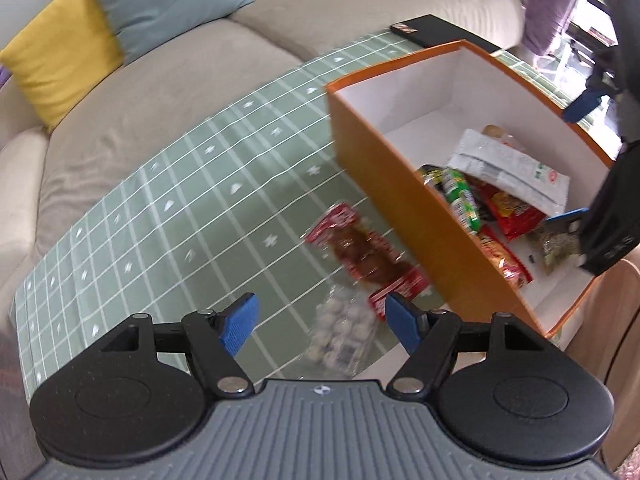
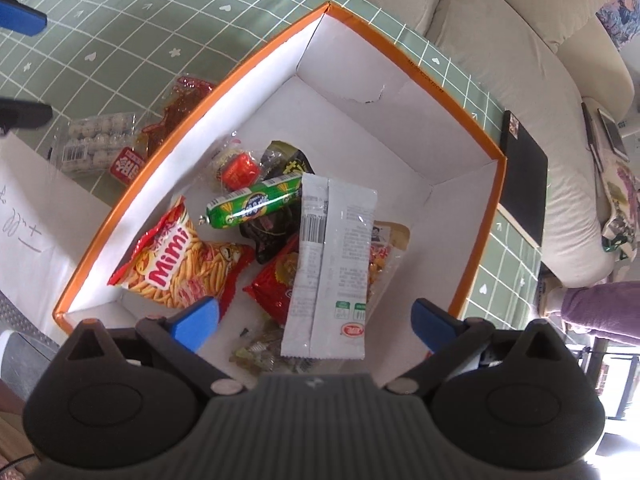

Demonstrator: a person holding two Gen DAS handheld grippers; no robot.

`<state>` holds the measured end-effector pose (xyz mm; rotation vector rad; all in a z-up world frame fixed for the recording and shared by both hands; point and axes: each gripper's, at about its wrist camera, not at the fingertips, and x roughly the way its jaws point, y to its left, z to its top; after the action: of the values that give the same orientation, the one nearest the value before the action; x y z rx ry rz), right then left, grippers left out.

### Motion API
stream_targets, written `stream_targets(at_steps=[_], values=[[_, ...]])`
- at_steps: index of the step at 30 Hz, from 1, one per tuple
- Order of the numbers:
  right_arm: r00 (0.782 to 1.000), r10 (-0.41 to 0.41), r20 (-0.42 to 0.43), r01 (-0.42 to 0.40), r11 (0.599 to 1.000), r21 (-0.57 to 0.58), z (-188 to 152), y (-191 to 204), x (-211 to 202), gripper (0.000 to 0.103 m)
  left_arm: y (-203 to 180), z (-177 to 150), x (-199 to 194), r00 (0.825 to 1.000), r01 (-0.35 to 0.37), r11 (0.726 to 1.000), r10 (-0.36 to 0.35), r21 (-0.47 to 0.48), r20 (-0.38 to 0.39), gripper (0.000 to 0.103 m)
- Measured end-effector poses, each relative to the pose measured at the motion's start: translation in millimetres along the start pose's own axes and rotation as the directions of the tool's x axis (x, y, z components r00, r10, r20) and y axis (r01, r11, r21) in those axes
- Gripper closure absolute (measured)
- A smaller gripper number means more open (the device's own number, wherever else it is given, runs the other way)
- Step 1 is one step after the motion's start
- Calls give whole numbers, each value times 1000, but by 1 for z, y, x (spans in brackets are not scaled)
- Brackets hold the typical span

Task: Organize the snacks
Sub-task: 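Move both tools back toward the red meat snack and candy tray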

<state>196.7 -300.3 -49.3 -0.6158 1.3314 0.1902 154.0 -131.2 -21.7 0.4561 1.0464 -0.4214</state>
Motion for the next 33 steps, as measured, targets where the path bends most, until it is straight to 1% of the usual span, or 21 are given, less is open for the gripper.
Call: stream_targets(at_steps=[4, 6, 9, 13, 16, 17, 18, 23, 25, 27, 29, 30, 33], values=[[1000, -14, 3, 14, 1000, 0, 3, 2, -11, 4, 15, -13, 0, 1000, -11, 1000, 11, -24, -16, 18], [1000, 4, 24, -4, 1000, 16, 7, 3, -20, 4, 22, -18, 1, 1000, -11, 999, 10, -38, -24, 18], [994, 56, 96, -59, 998, 27, 15, 11, -37, 4, 36, -25, 3, 999, -7, 998, 5, -67, -32, 18], [972, 120, 202, -120, 993, -13, 29, 30, -58, 5, 53, -36, 4, 1000, 2, 994, -4, -110, -17, 18], [959, 150, 240, -141, 989, -53, 40, 49, -64, 14, 62, -45, 4, 999, 46, 992, -46, -116, 6, 18], [956, 157, 247, -145, 987, -65, 44, 56, -64, 19, 64, -48, 5, 998, 60, 992, -60, -115, 11, 18], [953, 164, 253, -149, 986, -80, 47, 62, -63, 22, 65, -51, 6, 997, 72, 991, -70, -113, 15, 18], [938, 214, 273, -178, 972, -150, 64, 88, -52, 31, 67, -64, 19, 991, 134, 988, -134, -80, 13, 19], [933, 235, 271, -191, 965, -181, 69, 97, -47, 31, 65, -68, 25, 989, 151, 987, -151, -64, 4, 19], [934, 241, 263, -187, 959, -214, 73, 105, -41, 33, 62, -70, 32, 986, 163, 985, -164, -49, -2, 19], [942, 223, 249, -163, 957, -242, 77, 114, -34, 33, 58, -71, 39, 983, 182, 982, -182, -40, -3, 19], [946, 212, 245, -148, 956, -254, 78, 116, -31, 35, 55, -70, 42, 982, 191, 981, -191, -30, -2, 19], [950, 201, 240, -133, 953, -272, 83, 119, -23, 35, 43, -69, 55, 977, 212, 977, -212, 21, 5, 18]])
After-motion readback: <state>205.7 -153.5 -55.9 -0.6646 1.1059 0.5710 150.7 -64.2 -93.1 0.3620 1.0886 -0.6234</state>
